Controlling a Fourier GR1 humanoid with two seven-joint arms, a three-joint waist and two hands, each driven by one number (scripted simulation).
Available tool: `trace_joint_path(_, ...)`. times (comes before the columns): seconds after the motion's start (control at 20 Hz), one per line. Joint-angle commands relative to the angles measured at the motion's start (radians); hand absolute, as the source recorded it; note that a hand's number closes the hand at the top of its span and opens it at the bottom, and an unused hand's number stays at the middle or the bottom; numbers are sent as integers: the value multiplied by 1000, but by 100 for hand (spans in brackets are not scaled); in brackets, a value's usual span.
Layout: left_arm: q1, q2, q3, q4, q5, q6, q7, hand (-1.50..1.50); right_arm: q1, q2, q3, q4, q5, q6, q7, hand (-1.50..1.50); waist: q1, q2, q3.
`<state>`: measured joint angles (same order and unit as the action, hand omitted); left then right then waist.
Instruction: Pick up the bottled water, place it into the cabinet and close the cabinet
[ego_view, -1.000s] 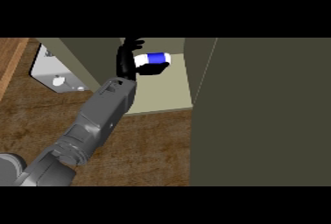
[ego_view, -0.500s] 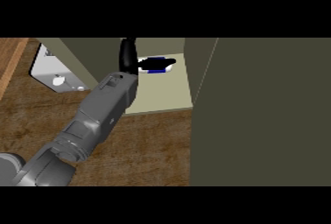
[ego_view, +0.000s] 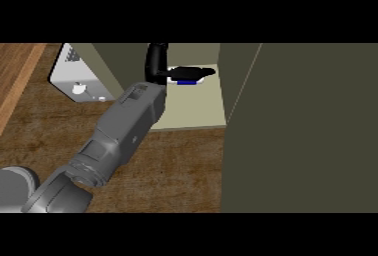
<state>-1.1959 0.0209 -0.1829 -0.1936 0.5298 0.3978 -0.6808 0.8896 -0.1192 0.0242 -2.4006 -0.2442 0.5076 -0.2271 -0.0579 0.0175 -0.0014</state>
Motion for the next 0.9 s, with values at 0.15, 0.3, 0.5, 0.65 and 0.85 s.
trace_joint_path(0.15, 55, -20, 9, -55, 5, -37, -14, -150, 80, 21, 57, -170, -53, -24, 93, -150, 29, -14, 0)
trace_joint_path(0.3, 116, -21, -18, -138, 21, -50, -13, -150, 13, 40, 83, -133, -6, -61, 110, -150, 44, -18, 0)
trace_joint_path(0.5, 242, -21, -116, -291, 65, -64, 21, -150, 68, 15, 42, -139, -49, -31, 76, -150, 37, -27, 1)
trace_joint_path(0.65, 315, -21, -183, -391, 101, -92, 54, -150, 72, 54, 125, -158, 37, -70, 96, -150, 36, -28, 0)
trace_joint_path(0.85, 456, -21, -280, -557, 150, -126, 42, -150, 75, 34, 95, -139, 8, -66, 87, -150, 45, -29, 0)
